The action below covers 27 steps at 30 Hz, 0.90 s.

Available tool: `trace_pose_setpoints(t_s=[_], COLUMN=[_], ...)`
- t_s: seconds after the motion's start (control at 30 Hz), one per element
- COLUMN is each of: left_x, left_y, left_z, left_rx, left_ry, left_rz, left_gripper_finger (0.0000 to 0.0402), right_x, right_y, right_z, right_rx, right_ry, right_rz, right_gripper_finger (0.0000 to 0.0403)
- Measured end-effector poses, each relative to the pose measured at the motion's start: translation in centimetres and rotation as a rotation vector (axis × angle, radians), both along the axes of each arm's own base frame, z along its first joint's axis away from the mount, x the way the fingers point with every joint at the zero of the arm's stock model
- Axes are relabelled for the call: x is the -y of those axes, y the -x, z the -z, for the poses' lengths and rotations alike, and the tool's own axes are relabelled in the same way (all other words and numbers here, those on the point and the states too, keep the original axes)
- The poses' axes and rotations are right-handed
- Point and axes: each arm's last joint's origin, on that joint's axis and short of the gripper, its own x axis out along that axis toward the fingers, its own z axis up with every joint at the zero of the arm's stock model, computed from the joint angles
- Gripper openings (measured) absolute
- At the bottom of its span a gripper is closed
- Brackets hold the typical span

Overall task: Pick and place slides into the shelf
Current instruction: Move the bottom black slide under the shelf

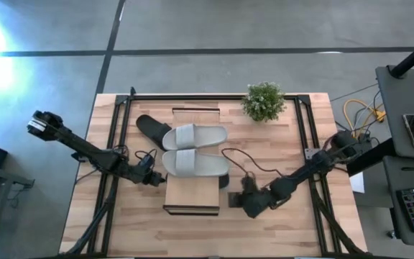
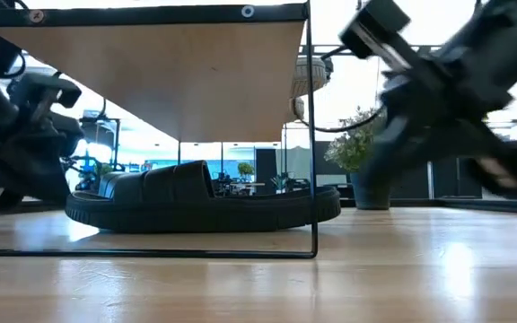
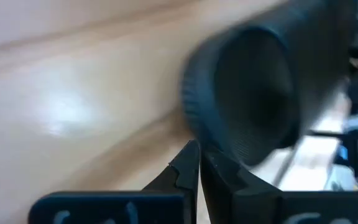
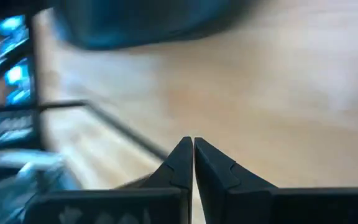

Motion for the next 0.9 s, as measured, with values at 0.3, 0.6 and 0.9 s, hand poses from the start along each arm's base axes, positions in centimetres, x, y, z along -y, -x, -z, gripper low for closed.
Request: trace_pose_setpoints(t_s=[0.3,0.6,0.9], left_x=[-0.1,0.8,0.8], left_y=[0.4,0.5,-0.2], left_z=[-0.7,-0.2,0.2], left_rx=[0.037,-0.028,0.004], left_ry=[0.011,0.066,-0.003], left_rz=[0.03,0.16,0.065], left_gripper_finger=[0.0,0.0,0.0], right_x=[1.3,3.1,4.0], right_y=[4.0,2.7,2.2], right_z=[-0.9,-1.2,-1.0], right_rx=[-0.204,-0.184,-0.191], right_ry=[0.109,0.137,0.158], right_rz=[0.188,0.193,0.214], right_gripper_finger=[0.0009,0.0009,0.0009])
